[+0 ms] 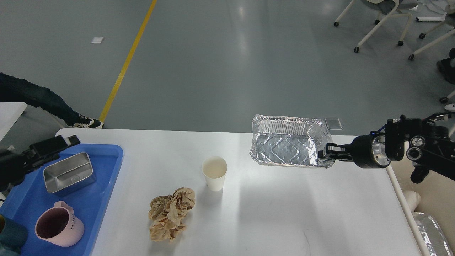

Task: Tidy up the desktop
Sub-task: 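Move the left gripper to the white paper cup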

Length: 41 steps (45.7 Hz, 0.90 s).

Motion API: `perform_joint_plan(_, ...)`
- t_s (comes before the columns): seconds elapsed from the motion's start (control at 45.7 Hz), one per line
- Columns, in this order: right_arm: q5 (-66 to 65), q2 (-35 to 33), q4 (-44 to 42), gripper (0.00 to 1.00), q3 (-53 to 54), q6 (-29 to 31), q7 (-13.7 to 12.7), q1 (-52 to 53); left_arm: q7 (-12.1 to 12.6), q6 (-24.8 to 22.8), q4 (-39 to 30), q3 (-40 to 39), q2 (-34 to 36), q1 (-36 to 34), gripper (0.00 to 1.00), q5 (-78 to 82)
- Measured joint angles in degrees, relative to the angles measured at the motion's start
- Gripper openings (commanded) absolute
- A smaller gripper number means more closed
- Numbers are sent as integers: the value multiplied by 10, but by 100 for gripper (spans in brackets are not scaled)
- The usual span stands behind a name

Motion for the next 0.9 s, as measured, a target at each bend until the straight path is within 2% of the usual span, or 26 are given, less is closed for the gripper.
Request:
perform_joint_plan(0.131,0,0,1,0,0,0,0,0,7,-65,75,2,-106,-77,97,90)
perform_joint_plan(0.285,1,0,0,0,0,0,0,0,18,-105,121,21,-220,-127,97,183)
perform_joint_plan(0.416,1,-1,0,0,0,0,0,0,54,-110,160,63,-303,-154,96,247)
perform_joint_plan(0.504,1,0,0,0,0,0,0,0,64,-109,191,86,-348,-165,93,270)
perform_joint_plan(0.723,1,1,2,0,0,0,1,-2,67,-104,241,97,-414,-176,89,288)
perform_joint_plan(0.898,1,3,2,0,0,0,2,-4,66,-93,250,97,-449,-178,82,290)
